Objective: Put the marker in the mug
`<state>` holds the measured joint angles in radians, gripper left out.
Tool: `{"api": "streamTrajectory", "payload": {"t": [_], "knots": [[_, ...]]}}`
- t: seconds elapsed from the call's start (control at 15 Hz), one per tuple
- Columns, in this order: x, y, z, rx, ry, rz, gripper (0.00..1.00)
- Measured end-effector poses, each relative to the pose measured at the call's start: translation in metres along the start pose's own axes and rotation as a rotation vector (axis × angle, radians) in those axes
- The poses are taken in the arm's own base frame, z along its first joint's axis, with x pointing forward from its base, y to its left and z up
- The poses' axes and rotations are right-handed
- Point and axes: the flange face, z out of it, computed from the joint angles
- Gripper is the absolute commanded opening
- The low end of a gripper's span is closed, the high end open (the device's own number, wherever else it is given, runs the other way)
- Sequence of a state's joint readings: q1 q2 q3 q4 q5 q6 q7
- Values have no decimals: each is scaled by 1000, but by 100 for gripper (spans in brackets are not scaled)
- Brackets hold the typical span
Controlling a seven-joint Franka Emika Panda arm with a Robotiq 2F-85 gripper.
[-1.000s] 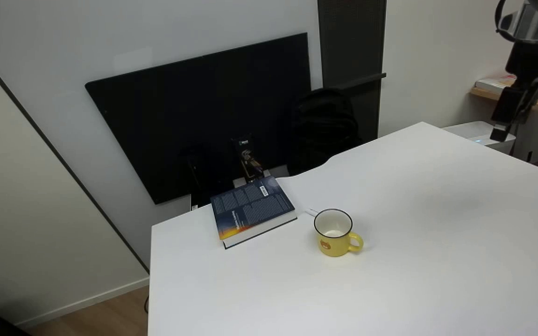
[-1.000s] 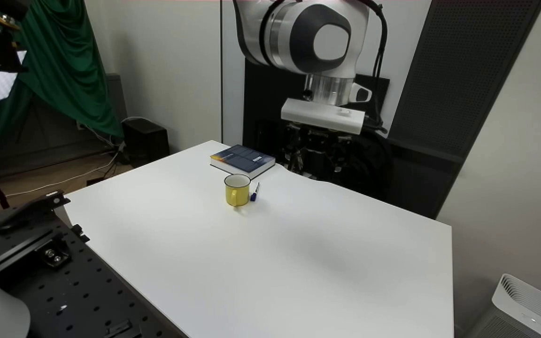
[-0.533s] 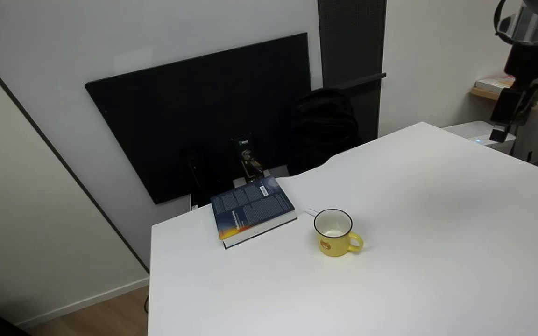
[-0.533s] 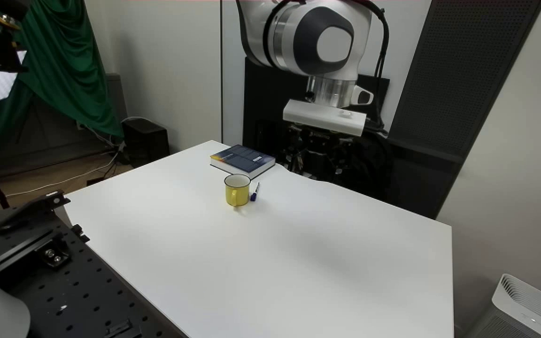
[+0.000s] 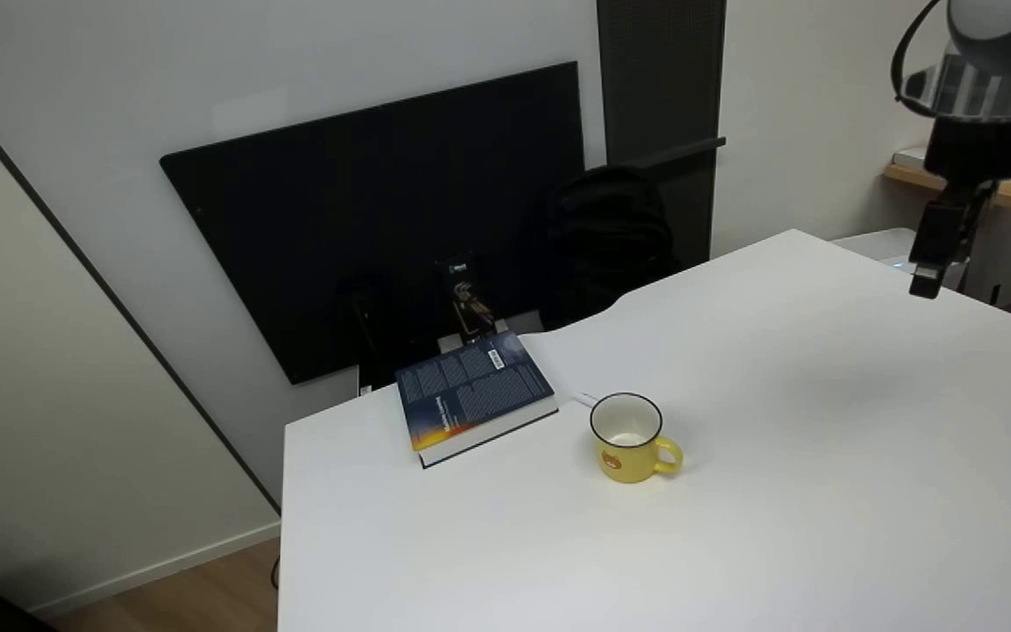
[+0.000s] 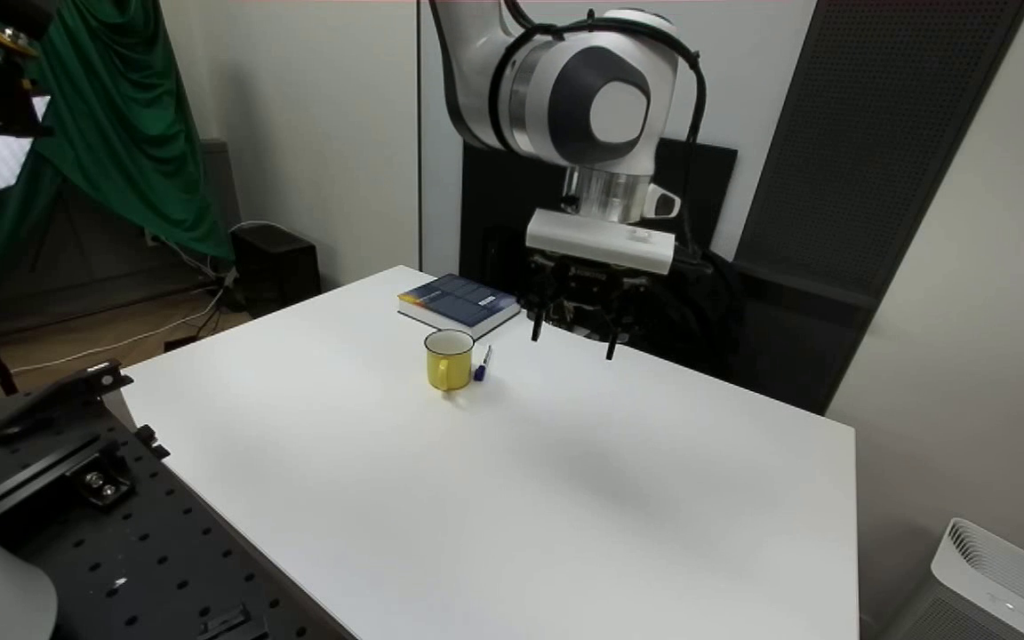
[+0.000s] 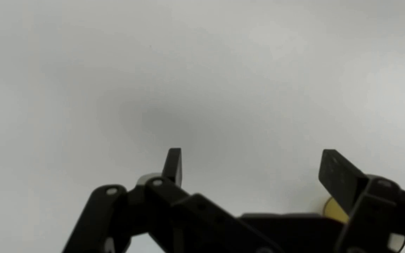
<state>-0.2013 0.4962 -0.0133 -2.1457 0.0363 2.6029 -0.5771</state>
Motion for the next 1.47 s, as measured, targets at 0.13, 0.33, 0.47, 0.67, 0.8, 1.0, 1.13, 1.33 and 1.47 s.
{"api": "streamTrajectory", "payload": {"t": [0.13,0.33,0.47,0.67,0.8,1.0,1.13,1.33,1.47], "knots": [[11,-9,24,-1,-31,-54,100],[32,-20,61,-4,-63,-123,100],[48,-24,83,-9,-63,-151,100],[74,-29,108,-25,-14,-144,100],[92,-34,122,-30,24,-115,100],[118,-44,140,-35,65,-51,100],[136,-55,150,-42,89,-9,100],[163,-76,167,-52,131,41,100],[178,-88,177,-62,162,73,100]]}}
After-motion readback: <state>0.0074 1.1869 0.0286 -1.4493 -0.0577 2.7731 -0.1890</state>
